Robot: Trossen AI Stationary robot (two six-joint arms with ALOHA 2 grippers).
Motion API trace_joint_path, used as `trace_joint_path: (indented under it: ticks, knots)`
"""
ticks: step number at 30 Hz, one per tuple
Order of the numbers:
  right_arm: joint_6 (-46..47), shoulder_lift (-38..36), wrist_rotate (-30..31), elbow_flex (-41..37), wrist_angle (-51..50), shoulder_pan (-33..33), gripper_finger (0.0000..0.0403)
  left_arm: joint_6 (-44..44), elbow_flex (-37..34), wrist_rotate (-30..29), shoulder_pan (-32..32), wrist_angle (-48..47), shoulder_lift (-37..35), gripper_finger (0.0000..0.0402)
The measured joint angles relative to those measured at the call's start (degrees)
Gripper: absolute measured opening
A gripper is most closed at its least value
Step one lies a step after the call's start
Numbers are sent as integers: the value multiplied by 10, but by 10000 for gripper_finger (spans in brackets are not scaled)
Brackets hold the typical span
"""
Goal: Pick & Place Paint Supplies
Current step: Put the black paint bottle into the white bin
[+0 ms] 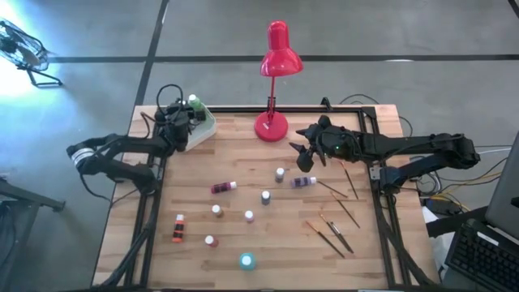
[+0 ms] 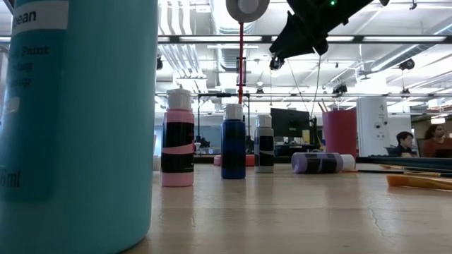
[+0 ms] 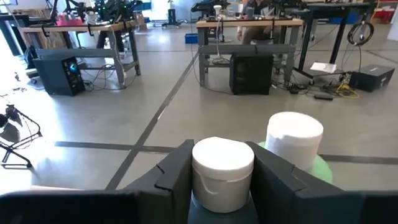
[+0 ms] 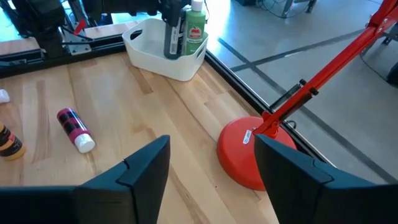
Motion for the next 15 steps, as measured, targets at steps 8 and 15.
trace_joint_path:
  ticks: [8,15]
  knots:
    - [2,0,-1,0,0,0,259,1,0,14,-1,2,-5,233]
    - [2,0,-2,0,0,0,279,20,3,35,-1,-1,-38,239]
